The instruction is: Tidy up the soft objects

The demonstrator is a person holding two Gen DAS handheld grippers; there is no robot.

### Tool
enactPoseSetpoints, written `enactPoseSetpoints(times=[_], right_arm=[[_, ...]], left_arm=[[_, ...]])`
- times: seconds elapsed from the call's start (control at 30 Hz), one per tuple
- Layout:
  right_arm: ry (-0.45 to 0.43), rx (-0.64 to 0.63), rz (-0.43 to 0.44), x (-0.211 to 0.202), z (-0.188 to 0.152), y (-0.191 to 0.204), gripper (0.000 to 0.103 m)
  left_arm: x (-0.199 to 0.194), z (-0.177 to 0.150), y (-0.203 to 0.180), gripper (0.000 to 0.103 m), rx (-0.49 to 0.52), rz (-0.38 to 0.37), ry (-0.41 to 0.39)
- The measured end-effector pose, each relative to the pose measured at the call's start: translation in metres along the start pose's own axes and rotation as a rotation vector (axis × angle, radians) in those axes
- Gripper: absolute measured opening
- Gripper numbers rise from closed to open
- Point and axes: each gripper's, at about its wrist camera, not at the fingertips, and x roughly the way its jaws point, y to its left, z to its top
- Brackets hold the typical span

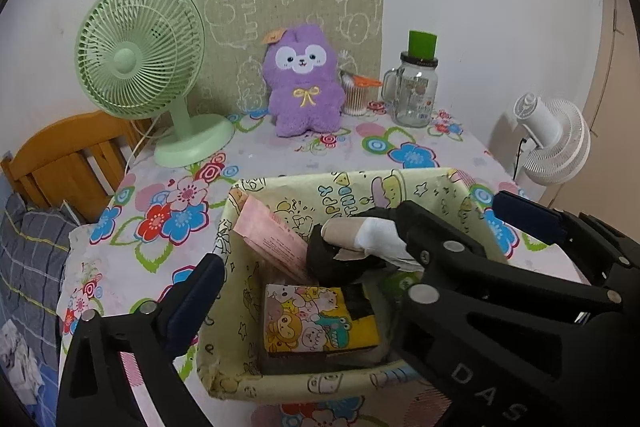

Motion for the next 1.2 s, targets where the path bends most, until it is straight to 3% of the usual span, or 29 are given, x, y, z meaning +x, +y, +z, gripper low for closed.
enactPoseSetpoints(times=[0.67,1.2], right_arm=[[-0.135,0.020,-0.071,-0.098,-0.015,-0.015,0.085],[-0.262,-0.012,-0.114,-0.188,-0.047,-0.021,0.089]], left_arm=[[-0.076,-0.013,-0.001,0.103,-0.001,0.012,-0.105],[-0.157,-0.046,0.013,0.103,-0.028,0.033,-0.218]])
